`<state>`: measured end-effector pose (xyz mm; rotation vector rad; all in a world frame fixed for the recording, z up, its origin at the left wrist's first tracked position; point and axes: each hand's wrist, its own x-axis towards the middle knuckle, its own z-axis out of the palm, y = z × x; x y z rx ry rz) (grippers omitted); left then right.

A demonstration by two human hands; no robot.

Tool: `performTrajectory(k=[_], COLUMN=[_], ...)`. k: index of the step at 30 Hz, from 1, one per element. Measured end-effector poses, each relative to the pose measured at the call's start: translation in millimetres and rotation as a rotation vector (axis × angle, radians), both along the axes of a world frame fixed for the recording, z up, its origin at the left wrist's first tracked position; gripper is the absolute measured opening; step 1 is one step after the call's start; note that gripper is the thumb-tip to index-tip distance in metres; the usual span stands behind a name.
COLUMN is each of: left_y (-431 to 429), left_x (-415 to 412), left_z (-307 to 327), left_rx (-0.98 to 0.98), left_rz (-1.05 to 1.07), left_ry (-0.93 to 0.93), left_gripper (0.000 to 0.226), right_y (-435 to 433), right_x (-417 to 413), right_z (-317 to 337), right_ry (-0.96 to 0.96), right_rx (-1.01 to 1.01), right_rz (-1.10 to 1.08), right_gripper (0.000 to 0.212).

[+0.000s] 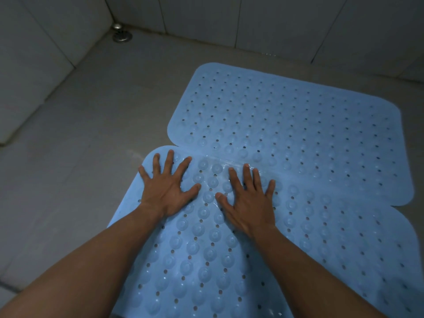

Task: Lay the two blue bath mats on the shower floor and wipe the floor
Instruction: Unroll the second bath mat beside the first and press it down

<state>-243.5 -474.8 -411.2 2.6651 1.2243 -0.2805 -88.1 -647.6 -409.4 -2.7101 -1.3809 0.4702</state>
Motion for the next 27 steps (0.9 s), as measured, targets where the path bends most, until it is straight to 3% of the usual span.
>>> performTrajectory(k=[8, 13, 27], left_y=[-8, -9, -11], left_x=[6, 11, 16], left_z=[4, 6, 21], left_rx=[0.011, -0.017, -0.055], left_rz=[-0.028, 0.013, -0.038], left_ry=[0.044, 0.064, 0.149], left_gripper=[0.077, 0.094, 0.081], right_y=[-6, -8, -1], right_x=[-1, -2, 3], right_z=[-2, -6, 5], right_ry=[0.031, -0.010, 0.105], right_rx=[0.026, 0.039, -0.066], right_rz=[0.015, 0.010, 0.040], right_gripper=[0.078, 0.073, 0.069])
